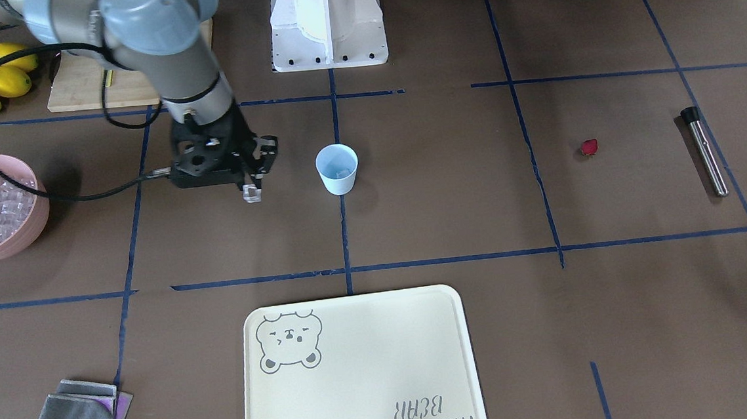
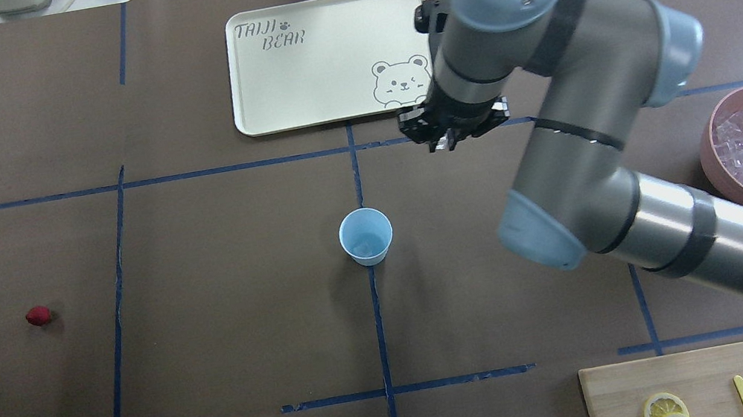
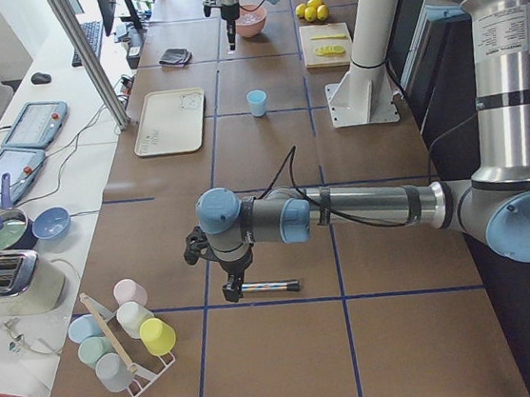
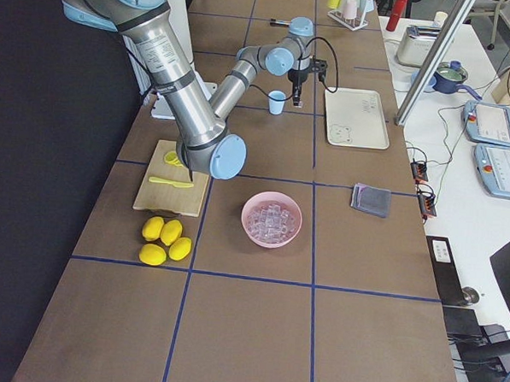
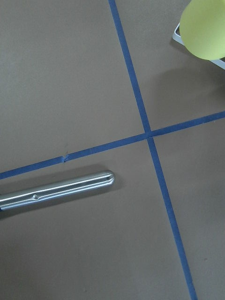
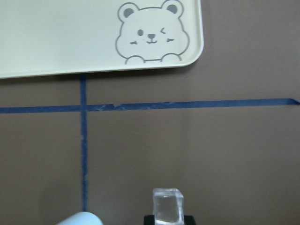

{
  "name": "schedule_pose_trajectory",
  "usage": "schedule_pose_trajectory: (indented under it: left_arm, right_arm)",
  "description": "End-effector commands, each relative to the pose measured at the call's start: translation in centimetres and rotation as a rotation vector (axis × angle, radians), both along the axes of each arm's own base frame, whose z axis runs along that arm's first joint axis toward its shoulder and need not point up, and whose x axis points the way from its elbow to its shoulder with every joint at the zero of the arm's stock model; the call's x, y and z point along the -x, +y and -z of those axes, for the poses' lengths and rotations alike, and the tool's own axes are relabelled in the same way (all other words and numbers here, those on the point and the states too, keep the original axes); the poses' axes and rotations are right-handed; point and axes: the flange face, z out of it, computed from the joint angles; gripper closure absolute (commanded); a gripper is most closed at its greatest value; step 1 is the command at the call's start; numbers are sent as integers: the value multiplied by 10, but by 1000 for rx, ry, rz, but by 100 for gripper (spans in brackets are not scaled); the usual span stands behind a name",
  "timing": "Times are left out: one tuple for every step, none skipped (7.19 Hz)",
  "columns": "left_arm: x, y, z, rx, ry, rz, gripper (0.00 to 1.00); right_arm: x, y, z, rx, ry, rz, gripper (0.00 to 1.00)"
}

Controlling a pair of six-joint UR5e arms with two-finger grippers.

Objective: Mash ice and strawberries in cup
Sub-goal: 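Carry the ice cube with the right gripper over the cup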

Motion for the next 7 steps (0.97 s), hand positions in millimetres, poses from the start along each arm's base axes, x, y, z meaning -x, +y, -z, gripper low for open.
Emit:
schedule_pose_trajectory:
  left_arm:
    - [0, 0, -3, 7, -2, 0, 0]
    - [0, 0, -4, 9, 0, 0, 0]
    - [0, 0, -4, 9, -2, 0, 0]
    - [0, 0, -4, 9, -2, 0, 0]
    - [0, 0, -4, 9, 0, 0, 0]
    - [0, 0, -5, 10, -2, 0, 0]
    - [0, 0, -5, 10, -1, 0, 0]
  right_arm:
    - [85, 25, 55, 35, 13, -40, 98]
    - [96, 39, 56, 38, 15, -33, 98]
    - [103, 48, 51, 43, 26, -27, 98]
    - [103, 50, 48, 61, 62, -26, 98]
    - [106, 54, 41, 67, 73, -20, 98]
    - [108, 57, 41, 67, 73, -13, 97]
    - [111, 62, 42, 66, 72, -6, 78]
